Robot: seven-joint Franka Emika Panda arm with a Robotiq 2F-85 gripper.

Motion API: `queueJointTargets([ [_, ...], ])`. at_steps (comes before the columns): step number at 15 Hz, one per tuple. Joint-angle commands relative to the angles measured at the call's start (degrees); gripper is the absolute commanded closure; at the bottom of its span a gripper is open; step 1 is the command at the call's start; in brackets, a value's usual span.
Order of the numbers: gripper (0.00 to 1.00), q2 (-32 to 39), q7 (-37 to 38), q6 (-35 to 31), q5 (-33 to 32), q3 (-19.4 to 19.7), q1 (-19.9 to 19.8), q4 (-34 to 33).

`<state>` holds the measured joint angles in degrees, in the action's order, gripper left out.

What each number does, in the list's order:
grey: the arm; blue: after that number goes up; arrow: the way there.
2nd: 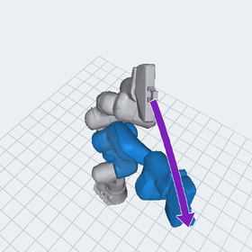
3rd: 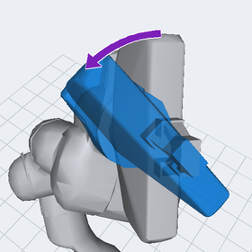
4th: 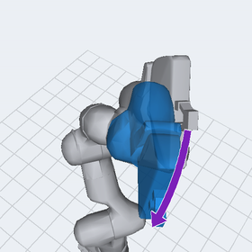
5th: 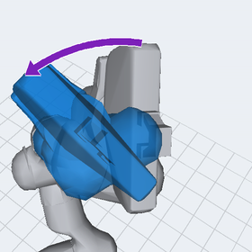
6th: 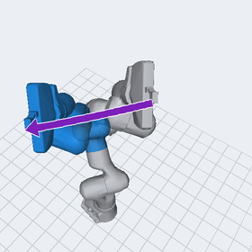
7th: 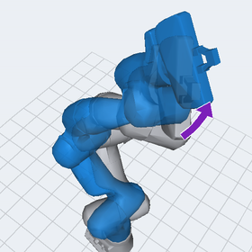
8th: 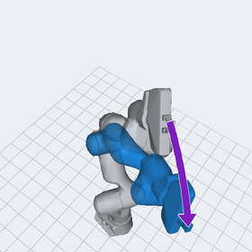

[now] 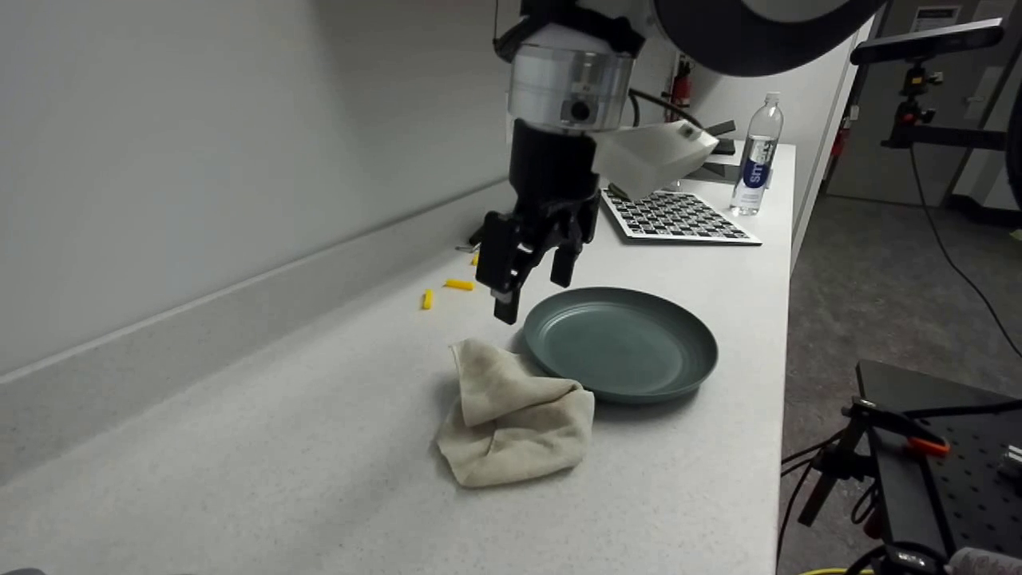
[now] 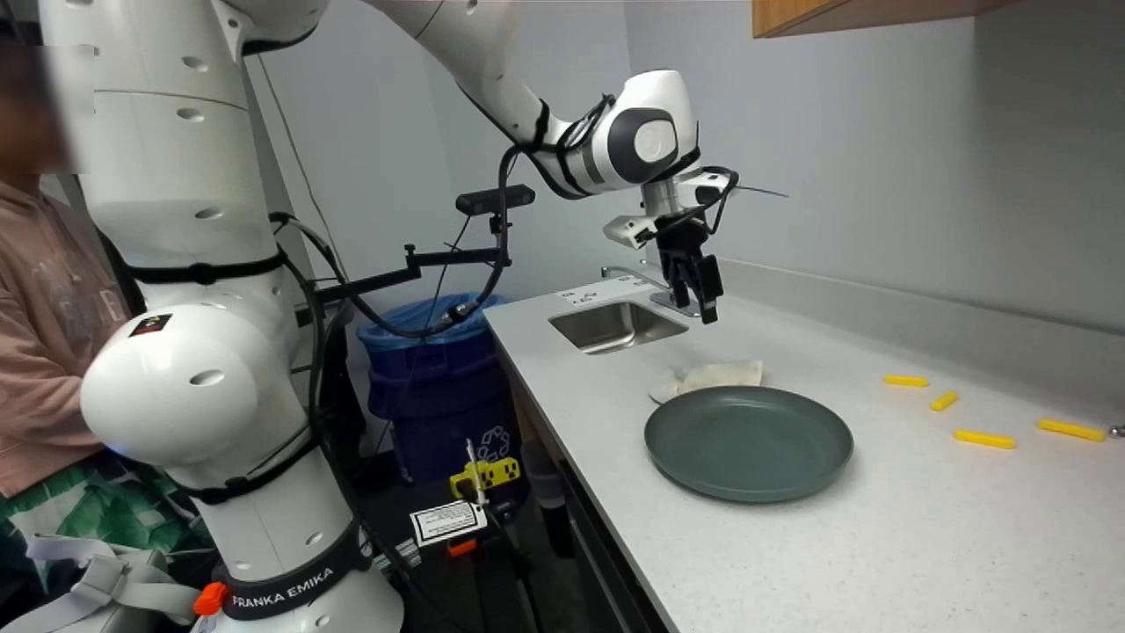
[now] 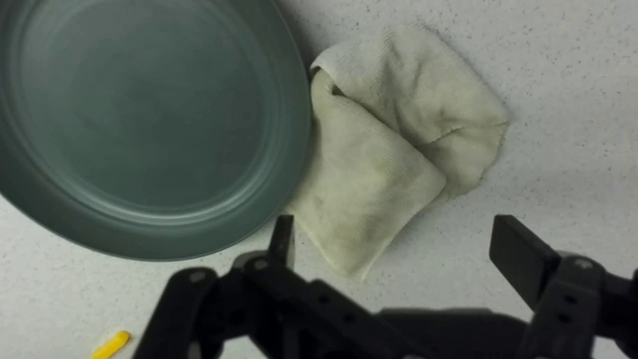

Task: Use the white towel to wipe the plate

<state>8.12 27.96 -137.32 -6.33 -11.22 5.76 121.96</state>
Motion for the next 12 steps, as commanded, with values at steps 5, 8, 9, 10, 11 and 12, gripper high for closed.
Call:
queueJointTargets([
  [5, 0.00, 3.19, -0.48, 0.18, 0.65, 2.64, 3.08, -3.17],
  [8, 0.00, 4.73, -0.90, 0.15, -0.11, 3.12, 3.44, -3.88],
  [9, 0.00, 6.10, -0.24, -0.62, -0.71, 3.63, 3.77, -4.31],
  [10, 0.00, 7.21, -0.50, -1.10, -0.46, 3.88, 3.93, -4.64],
  [11, 0.00, 8.80, -0.24, -1.71, -0.93, 4.30, 4.25, -5.20],
  [12, 0.00, 10.20, 0.00, -2.11, -1.30, 4.77, 4.61, -5.74],
])
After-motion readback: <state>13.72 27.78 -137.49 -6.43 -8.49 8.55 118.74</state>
